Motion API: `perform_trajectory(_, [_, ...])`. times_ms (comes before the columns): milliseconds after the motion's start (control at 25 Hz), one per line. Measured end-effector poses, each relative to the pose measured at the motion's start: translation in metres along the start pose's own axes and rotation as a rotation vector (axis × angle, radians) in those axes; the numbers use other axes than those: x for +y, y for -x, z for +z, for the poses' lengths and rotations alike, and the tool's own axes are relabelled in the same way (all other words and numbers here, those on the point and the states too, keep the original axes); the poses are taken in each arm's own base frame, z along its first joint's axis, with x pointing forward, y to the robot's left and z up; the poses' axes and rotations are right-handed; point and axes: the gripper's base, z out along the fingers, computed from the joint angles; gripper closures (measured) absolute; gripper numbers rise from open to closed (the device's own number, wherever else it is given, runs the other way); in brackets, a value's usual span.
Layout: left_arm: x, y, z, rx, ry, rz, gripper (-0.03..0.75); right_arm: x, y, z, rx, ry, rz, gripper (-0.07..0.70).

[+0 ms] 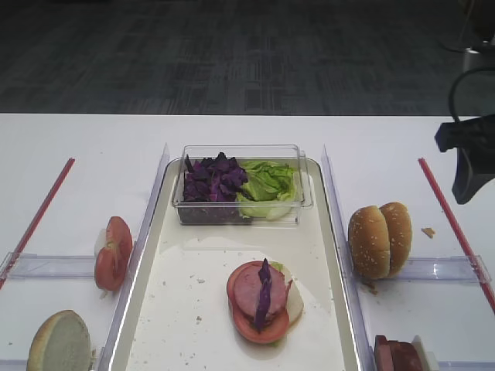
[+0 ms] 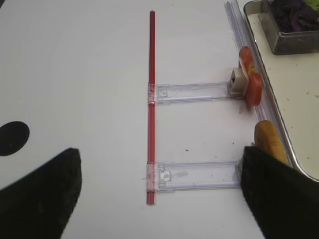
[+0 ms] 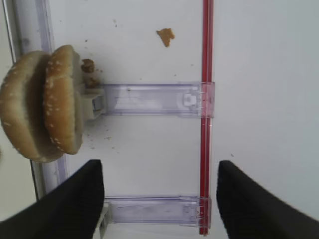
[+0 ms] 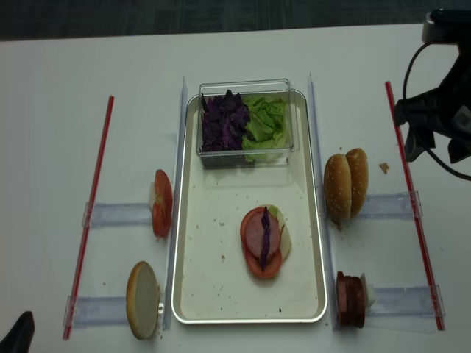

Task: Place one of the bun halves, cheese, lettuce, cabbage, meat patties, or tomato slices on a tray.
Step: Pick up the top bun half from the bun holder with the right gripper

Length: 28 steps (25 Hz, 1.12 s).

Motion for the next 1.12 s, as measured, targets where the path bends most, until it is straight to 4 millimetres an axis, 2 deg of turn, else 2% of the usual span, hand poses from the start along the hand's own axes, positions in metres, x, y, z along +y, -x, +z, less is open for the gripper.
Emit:
perform_trajectory(400, [0.000,0.000,0.000,0.000,0.000,0.000,0.118,0.053,0.005,0.002,0.006,0.037,-0.039,0.123])
perform_trajectory(600, [0.000,0.000,0.000,0.000,0.000,0.000,0.118,0.078,0.004,0.010,0.031,0.048,-0.061,0.127])
perform_trajectory(760, [0.000,0.000,0.000,0.000,0.000,0.000,0.118,0.090,0.002,0.018,0.053,0.056,-0.067,0.127])
perform_trajectory(1120, [0.000,0.000,0.000,0.002,0.000,0.000,0.118,0.098,0.006,0.031,0.067,0.070,-0.056,0.129])
